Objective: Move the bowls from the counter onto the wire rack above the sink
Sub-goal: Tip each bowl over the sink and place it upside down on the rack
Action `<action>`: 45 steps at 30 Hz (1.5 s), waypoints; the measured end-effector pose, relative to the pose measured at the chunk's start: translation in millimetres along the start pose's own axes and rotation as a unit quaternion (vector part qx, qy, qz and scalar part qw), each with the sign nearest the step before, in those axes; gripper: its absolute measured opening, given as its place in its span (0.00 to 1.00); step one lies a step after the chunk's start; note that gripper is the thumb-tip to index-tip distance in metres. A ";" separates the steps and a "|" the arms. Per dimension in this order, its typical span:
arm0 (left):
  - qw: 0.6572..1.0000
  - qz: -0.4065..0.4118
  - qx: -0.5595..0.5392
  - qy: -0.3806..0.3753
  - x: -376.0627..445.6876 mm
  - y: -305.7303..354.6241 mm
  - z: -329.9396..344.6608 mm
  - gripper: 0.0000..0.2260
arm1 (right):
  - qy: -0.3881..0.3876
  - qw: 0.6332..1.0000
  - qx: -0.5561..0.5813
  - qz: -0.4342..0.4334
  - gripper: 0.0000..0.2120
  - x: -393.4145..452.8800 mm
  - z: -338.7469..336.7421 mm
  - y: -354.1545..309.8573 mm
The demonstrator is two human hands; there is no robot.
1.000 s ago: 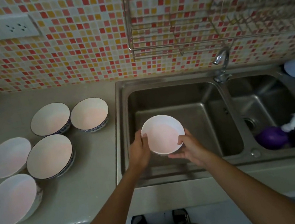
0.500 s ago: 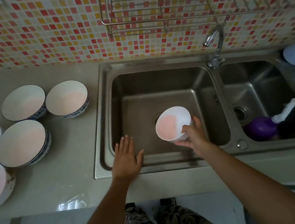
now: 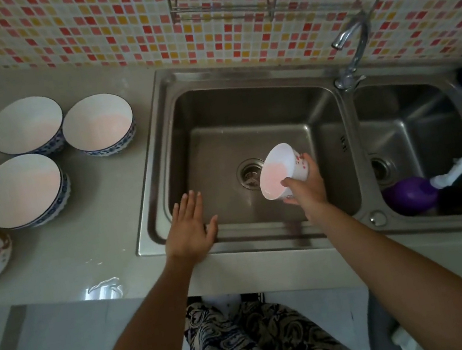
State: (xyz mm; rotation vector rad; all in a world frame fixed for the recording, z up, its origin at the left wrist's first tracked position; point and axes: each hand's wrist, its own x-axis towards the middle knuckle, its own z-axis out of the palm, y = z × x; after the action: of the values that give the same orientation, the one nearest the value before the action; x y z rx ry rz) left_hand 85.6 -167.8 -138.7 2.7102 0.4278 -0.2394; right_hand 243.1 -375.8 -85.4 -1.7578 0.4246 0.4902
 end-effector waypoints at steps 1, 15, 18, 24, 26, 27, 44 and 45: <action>1.000 -0.001 -0.001 -0.001 0.0 0.2 -0.2 0.35 | 0.000 1.000 -0.016 -0.012 0.41 0.8 0.6 0.7; 1.000 -0.005 -0.005 0.000 -1.7 0.6 -0.2 0.34 | -0.016 0.926 -0.288 -0.242 0.47 8.2 2.3 20.7; 1.000 -0.005 -0.003 0.002 -1.9 1.0 -0.2 0.34 | -0.042 0.852 -0.402 -0.332 0.47 11.9 -2.1 29.8; 1.000 -0.009 -0.004 -0.001 -1.6 2.1 -0.4 0.33 | -0.043 0.652 -0.630 -0.421 0.51 17.6 -20.2 48.9; 1.000 -0.007 -0.008 -0.001 -1.7 1.5 0.0 0.33 | -0.040 0.648 -0.633 -0.421 0.50 14.5 -24.7 49.2; 1.000 -0.007 -0.008 0.002 -1.8 1.3 0.0 0.33 | -0.042 0.653 -0.627 -0.422 0.49 13.9 -26.3 50.1; 0.990 0.065 0.022 0.122 49.9 59.7 -83.1 0.35 | -0.038 0.985 0.169 -0.025 0.30 -12.3 -30.0 -32.2; 0.986 0.082 0.017 0.144 57.3 70.6 -96.8 0.33 | -0.045 0.980 0.194 -0.012 0.29 -13.4 -32.6 -37.4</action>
State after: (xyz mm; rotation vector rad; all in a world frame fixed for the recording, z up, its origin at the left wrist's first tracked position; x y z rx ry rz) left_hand 172.8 -176.4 -38.9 2.8036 0.2774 0.1958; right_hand 254.8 -398.5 -40.8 -1.3574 0.4037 0.4336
